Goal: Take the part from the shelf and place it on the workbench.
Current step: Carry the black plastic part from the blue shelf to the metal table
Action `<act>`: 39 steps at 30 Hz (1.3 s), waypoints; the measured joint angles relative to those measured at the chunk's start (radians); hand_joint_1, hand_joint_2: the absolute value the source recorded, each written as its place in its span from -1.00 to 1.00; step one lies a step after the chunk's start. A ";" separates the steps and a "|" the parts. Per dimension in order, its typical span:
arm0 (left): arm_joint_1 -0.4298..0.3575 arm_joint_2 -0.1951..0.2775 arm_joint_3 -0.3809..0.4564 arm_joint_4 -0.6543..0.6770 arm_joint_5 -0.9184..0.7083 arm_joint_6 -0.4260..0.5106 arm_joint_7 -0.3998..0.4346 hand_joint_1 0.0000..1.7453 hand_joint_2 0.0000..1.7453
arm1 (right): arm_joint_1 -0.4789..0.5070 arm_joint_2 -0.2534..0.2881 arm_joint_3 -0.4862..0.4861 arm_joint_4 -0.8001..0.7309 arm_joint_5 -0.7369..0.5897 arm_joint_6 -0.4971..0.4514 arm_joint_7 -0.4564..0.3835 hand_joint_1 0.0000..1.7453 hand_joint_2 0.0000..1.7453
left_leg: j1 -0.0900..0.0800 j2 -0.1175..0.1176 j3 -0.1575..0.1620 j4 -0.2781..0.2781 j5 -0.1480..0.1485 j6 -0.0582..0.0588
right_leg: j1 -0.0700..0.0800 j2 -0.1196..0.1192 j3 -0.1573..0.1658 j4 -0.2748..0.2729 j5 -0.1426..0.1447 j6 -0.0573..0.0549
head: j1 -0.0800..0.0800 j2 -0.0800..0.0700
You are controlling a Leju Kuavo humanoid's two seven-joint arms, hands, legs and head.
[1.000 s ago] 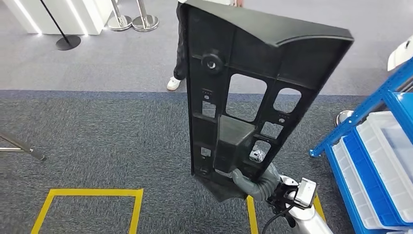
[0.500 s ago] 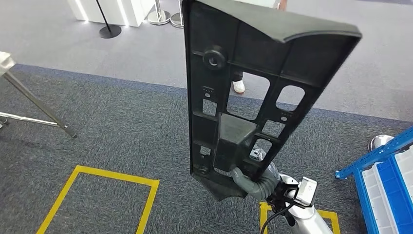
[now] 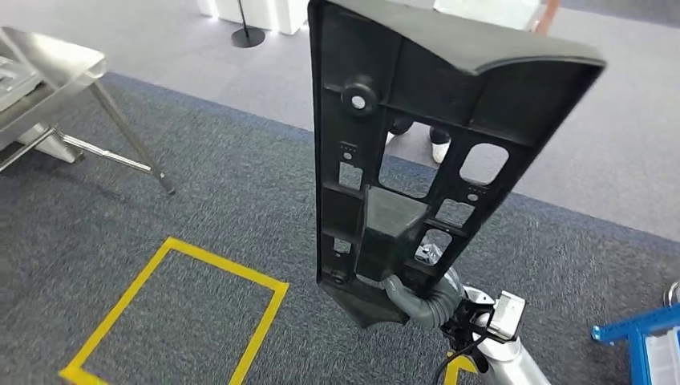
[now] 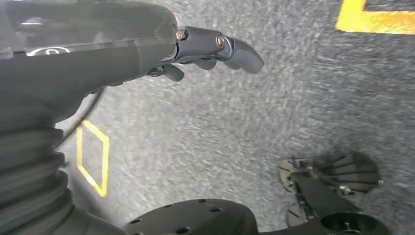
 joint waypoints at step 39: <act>0.000 -0.007 0.000 -0.002 0.016 0.000 -0.009 -1.00 1.00 | -0.029 -0.002 -0.002 -0.006 -0.009 -0.001 0.011 1.00 1.00 | 0.002 -0.090 0.004 -0.013 0.015 0.033 | -0.010 0.119 -0.160 0.304 -0.112 0.018 | 0.000 0.000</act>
